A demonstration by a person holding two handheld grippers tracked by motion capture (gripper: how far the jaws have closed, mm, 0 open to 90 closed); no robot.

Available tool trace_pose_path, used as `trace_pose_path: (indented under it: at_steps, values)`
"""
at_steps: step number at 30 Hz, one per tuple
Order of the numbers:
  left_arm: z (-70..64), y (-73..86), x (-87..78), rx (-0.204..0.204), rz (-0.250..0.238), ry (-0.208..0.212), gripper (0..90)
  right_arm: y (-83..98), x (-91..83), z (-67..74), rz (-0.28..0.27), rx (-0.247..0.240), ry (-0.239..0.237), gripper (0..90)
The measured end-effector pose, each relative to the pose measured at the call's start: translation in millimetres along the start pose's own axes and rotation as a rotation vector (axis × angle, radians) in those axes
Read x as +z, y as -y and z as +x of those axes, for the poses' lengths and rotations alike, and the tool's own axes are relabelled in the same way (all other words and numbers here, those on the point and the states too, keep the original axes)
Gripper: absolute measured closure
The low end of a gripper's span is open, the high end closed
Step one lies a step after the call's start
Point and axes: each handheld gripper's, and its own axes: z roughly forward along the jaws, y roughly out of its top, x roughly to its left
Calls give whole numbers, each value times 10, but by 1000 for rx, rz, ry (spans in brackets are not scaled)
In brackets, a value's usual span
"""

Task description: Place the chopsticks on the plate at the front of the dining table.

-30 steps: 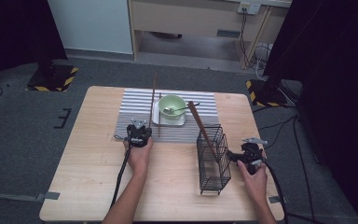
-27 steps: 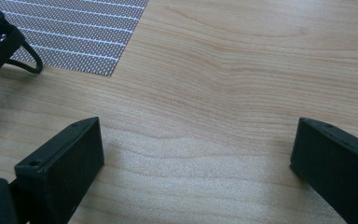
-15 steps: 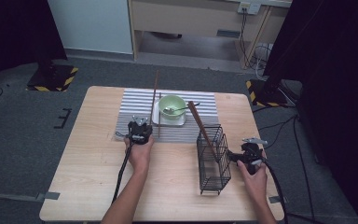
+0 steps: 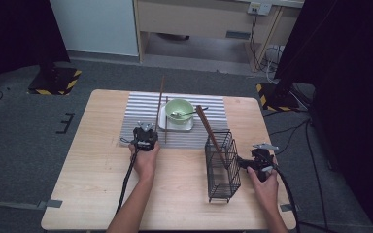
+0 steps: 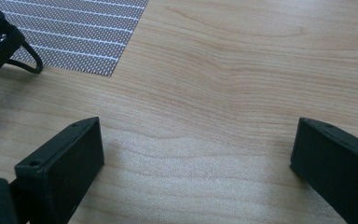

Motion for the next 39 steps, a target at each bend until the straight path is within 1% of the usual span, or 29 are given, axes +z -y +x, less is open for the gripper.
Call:
trace_pose_path:
  at_steps: [22, 25, 31, 39]
  values:
    - [33, 58, 16, -14, 20, 2, 857, 0, 0, 0, 0, 0, 0, 25]
    - [30, 54, 10, -18, 11, 1, 856, 0, 0, 0, 0, 0, 0, 25]
    - [42, 60, 9, -25, 11, 1, 855, 0, 0, 0, 0, 0, 0, 25]
    - [33, 64, -2, -20, 12, 1, 854, 0, 0, 0, 0, 0, 0, 25]
